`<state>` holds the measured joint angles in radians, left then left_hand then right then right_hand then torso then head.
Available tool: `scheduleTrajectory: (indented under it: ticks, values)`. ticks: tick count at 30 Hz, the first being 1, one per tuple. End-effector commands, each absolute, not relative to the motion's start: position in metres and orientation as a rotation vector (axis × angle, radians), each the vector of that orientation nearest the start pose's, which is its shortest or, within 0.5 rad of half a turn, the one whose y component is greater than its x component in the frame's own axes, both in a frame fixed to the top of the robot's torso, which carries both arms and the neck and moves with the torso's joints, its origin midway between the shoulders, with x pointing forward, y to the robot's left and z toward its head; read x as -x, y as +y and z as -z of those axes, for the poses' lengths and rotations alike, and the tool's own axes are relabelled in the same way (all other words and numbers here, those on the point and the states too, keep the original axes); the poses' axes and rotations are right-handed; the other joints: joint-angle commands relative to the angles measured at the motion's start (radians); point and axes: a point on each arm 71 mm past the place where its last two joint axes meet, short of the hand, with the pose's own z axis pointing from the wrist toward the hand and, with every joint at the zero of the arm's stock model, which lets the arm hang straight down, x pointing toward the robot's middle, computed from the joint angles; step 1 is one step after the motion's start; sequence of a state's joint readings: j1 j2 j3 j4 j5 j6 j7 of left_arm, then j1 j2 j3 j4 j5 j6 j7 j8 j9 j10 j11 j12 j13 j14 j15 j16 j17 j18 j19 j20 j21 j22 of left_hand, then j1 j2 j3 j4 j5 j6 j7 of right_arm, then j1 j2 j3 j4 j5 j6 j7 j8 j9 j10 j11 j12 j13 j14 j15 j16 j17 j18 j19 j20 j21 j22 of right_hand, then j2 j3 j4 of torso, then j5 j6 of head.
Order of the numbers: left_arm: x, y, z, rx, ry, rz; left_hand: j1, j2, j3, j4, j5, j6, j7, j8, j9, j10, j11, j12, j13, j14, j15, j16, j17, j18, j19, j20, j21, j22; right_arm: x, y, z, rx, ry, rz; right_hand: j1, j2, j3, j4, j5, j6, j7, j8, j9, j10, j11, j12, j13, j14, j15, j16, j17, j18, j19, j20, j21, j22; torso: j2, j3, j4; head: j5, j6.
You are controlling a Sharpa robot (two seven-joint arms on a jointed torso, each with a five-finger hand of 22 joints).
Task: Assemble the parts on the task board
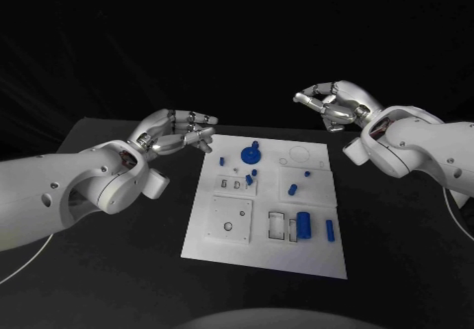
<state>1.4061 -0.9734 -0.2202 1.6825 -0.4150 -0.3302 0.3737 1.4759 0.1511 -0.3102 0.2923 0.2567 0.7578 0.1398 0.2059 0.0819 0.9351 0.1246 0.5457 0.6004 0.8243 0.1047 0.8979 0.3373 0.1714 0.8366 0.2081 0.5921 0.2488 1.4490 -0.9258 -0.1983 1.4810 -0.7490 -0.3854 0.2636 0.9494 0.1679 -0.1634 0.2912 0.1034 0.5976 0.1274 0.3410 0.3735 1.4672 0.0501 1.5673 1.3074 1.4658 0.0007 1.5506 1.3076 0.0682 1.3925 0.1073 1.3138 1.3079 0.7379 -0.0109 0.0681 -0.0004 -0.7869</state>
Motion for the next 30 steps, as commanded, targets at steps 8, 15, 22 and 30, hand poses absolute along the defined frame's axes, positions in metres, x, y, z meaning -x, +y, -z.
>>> scheduleTrajectory:
  ticks: [8,15,22,30]
  values:
    - [-0.480,0.212,0.115,0.231,1.897,0.842,-0.215,0.039,-0.105,-0.005,-0.148,0.180,-0.014,0.197,0.061,0.636,-0.056,1.025,0.970,0.746,-0.067,0.673,1.233,-0.116,0.481,-0.091,0.856,1.022,-0.499,-0.253,0.143,-0.377,1.677,-1.054,0.022,0.037,-0.040,-0.001,0.015,0.026,-0.004,0.009,-0.012,0.104,-0.012,0.004,0.263,0.105,-0.016,0.020,0.263,-0.020,0.045,-0.010,0.063,0.200,-0.048,0.0229,-0.0592,0.052,-0.015]
    - [-0.487,0.195,0.130,0.067,2.283,0.422,-0.369,0.062,-0.146,-0.001,-0.160,0.269,-0.054,0.228,0.102,0.636,-0.096,1.025,0.970,0.746,-0.111,0.673,1.233,-0.152,0.654,-0.103,0.956,1.244,-0.494,-0.250,0.155,-0.359,1.764,-1.017,0.055,0.046,-0.056,-0.002,0.056,0.035,-0.004,0.010,-0.019,0.104,-0.012,0.004,0.263,0.105,-0.016,0.020,0.263,-0.019,0.043,-0.011,0.063,0.199,-0.057,0.0303,-0.0783,0.063,-0.051]
    - [-0.493,0.167,0.141,-0.001,2.517,0.202,-0.421,0.093,-0.141,-0.003,-0.100,0.280,-0.053,0.182,0.103,0.636,-0.098,1.025,0.970,0.746,-0.115,0.673,1.233,-0.156,0.670,-0.106,0.961,1.261,-0.491,-0.244,0.158,-0.338,1.796,-1.016,0.067,0.049,-0.065,-0.001,0.075,0.038,-0.002,0.010,-0.023,0.104,-0.012,0.004,0.263,0.105,-0.016,0.020,0.263,-0.020,0.045,-0.011,0.067,0.200,-0.058,0.0334,-0.0821,0.071,-0.083]
    - [-0.508,0.136,0.141,-0.056,2.550,0.080,-0.399,0.096,-0.131,-0.006,0.007,0.342,-0.072,0.167,0.123,0.636,-0.115,1.025,0.970,0.746,-0.131,0.673,1.233,-0.160,0.689,-0.119,0.965,1.278,-0.488,-0.237,0.161,-0.312,1.848,-1.012,0.079,0.049,-0.075,-0.001,0.095,0.038,-0.001,0.008,-0.027,0.104,-0.010,0.004,0.263,0.105,-0.015,0.020,0.263,-0.019,0.040,-0.010,0.062,0.198,-0.062,0.0306,-0.0775,0.080,-0.086]
